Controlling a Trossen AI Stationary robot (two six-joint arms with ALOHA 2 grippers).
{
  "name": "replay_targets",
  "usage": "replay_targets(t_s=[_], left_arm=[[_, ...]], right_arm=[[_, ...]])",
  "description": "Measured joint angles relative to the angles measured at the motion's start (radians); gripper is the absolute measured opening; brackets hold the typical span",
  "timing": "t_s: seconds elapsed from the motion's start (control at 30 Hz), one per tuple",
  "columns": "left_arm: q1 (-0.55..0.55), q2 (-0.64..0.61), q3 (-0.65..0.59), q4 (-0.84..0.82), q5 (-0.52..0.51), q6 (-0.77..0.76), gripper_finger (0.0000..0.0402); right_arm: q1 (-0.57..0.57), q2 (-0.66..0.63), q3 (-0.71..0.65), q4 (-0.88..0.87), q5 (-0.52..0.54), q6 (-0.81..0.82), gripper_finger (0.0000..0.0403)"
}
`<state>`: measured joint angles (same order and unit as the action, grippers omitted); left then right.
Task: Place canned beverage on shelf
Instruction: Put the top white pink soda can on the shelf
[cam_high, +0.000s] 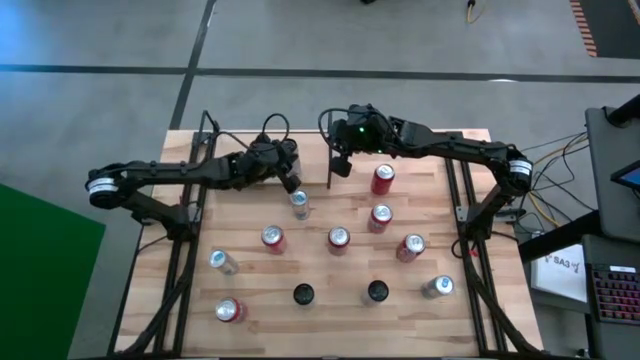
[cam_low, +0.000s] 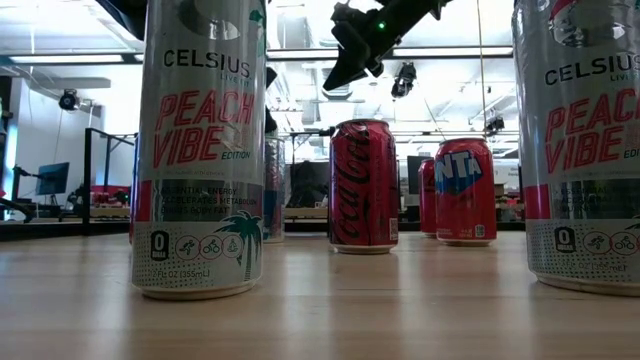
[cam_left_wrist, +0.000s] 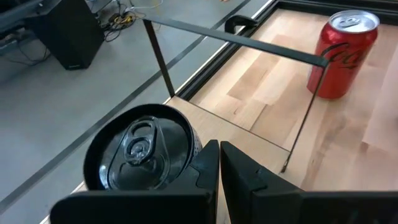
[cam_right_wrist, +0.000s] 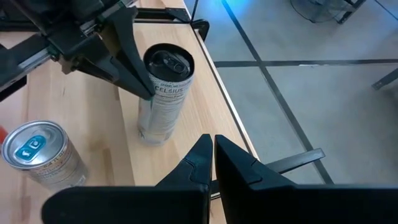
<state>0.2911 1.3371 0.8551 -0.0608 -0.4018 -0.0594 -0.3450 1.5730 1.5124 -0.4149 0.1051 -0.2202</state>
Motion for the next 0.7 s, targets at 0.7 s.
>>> replay_targets(t_s=[0.7], left_arm=[[0.004, -0.016, -0.001, -0.083, 0.000, 0.016, 0.0000]], right_arm=[[0.000, 0.000, 0.000, 0.000, 0.000, 0.000, 0.0009]])
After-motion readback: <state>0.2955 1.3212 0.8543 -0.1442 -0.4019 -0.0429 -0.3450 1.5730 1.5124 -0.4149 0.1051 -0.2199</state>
